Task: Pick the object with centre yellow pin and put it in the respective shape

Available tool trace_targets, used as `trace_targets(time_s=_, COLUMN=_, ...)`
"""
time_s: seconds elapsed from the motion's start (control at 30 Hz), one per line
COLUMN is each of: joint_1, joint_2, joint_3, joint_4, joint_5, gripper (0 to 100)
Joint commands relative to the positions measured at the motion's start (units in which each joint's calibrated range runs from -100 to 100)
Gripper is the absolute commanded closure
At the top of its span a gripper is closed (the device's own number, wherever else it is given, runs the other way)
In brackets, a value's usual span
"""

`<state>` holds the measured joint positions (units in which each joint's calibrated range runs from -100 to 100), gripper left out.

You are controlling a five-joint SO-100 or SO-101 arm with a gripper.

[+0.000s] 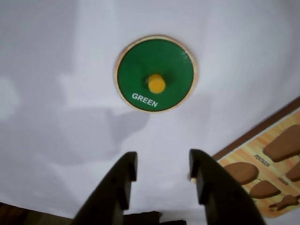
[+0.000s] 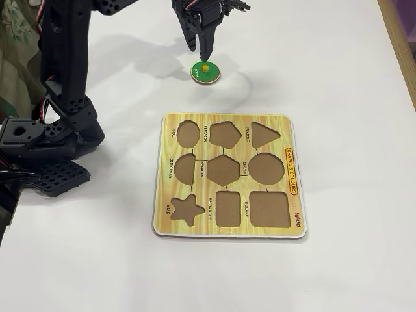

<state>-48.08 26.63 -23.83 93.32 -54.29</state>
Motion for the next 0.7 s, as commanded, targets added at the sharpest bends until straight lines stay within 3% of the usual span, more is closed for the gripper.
trace_targets(time_s=0.0, joint_1=1.30, joint_2=1.32, joint_3=-2.79, joint_4=-0.49, joint_5=-0.21, gripper=86)
trace_targets(time_s=0.37, joint_1=0.13, joint_2=7.01, joint_3=-5.67, joint_4=-10.43, joint_5=0.32, gripper=86)
trace_targets(time_s=0.67, joint_1=-1.43, joint_2=12.11, joint_3=-10.34, joint_4=-10.43, joint_5=0.32, gripper=86)
